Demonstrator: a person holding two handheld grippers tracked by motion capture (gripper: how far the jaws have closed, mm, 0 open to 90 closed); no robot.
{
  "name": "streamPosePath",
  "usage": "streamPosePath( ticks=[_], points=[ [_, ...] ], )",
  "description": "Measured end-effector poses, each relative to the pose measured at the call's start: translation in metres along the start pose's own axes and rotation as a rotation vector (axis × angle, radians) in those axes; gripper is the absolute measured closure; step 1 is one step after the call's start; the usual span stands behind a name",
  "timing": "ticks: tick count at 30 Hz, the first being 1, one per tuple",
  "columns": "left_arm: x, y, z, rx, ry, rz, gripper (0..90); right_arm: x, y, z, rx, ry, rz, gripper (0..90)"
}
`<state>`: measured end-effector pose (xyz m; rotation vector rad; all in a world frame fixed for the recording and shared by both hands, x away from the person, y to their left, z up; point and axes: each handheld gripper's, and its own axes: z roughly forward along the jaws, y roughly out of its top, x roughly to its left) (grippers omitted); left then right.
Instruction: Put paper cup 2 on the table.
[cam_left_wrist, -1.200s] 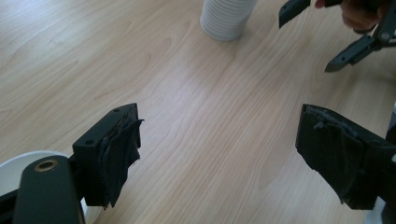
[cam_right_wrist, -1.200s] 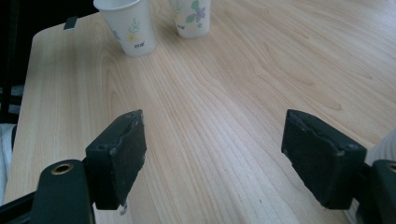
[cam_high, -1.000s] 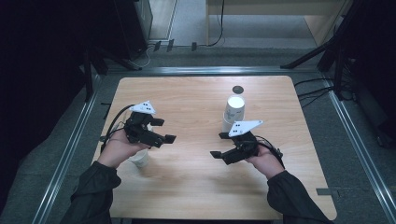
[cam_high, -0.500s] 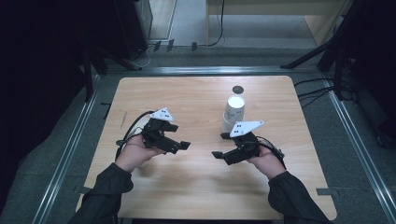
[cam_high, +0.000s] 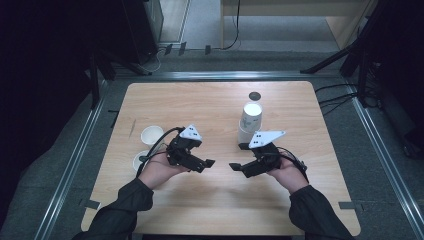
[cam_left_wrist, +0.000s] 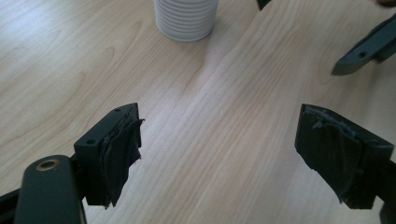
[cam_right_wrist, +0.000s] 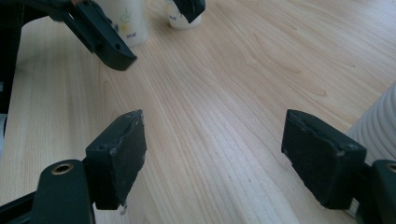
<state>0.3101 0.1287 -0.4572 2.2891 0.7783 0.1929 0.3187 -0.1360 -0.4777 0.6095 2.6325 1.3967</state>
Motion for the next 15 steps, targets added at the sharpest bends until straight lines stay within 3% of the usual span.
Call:
streamPosePath(
  ticks=[5, 15],
  points=[
    [-0.0042, -0.0010, 0.0072, 0.011, 0.025, 0.011, 15.1, 0.0000, -0.0018, -0.0023, -0.001, -0.004, -0.001, 22.2],
    [-0.0037, -0.0031, 0.0116, -0.014, 0.004, -0.007, 15.0, 0.0005, -0.0040, -0.0055, -0.002, -0.009, 0.002, 22.2]
  ],
)
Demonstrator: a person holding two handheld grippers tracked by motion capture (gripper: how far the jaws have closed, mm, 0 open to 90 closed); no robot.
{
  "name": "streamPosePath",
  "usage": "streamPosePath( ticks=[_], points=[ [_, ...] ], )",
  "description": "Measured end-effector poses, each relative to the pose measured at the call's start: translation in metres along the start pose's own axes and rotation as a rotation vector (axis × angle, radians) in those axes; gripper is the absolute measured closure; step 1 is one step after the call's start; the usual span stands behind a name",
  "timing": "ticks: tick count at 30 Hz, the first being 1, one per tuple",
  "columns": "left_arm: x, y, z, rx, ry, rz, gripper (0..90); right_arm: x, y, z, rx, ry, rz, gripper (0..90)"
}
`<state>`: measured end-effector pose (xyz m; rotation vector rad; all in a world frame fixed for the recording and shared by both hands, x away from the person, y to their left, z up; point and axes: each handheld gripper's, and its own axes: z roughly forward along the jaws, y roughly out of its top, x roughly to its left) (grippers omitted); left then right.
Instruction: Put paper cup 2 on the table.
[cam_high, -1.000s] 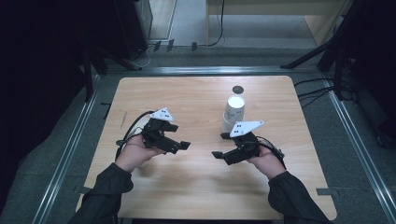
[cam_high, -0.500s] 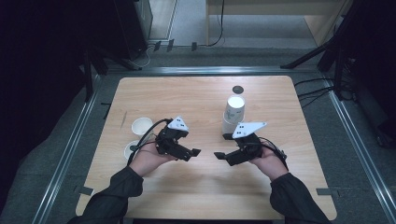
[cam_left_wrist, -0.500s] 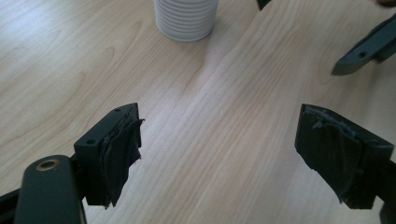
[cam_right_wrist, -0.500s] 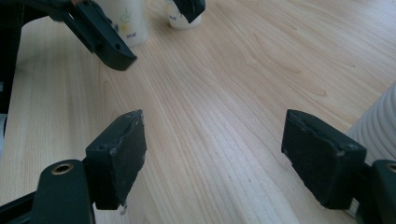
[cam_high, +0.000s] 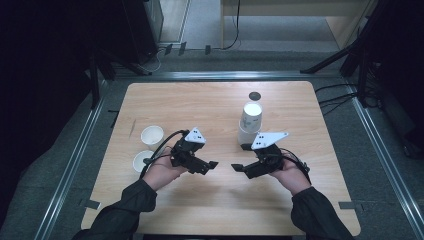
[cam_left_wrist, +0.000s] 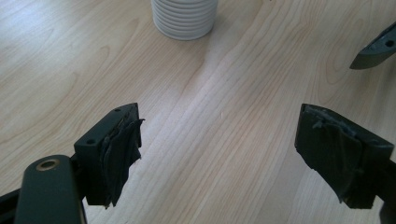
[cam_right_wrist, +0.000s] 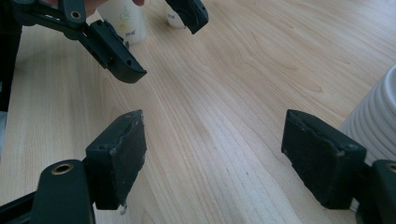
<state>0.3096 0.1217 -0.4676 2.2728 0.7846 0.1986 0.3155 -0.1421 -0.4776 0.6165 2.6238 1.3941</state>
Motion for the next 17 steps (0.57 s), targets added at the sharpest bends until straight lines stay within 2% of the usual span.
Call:
streamPosePath(
  ticks=[5, 10, 15, 17],
  points=[
    [-0.0014, -0.0008, 0.0012, 0.006, 0.000, 0.019, 15.0, 0.0000, -0.0002, -0.0003, 0.002, -0.001, 0.001, 22.2],
    [-0.0011, -0.0027, 0.0010, 0.007, 0.012, 0.019, 14.9, 0.0004, -0.0001, 0.0001, 0.010, -0.003, -0.005, 22.2],
    [0.0001, -0.0049, 0.0001, -0.008, 0.005, 0.003, 14.9, -0.0002, -0.0002, -0.0007, 0.005, -0.003, -0.007, 22.2],
    [-0.0009, -0.0064, 0.0017, -0.006, 0.016, 0.015, 14.9, -0.0007, 0.0001, -0.0011, 0.004, -0.002, -0.009, 22.2]
  ],
)
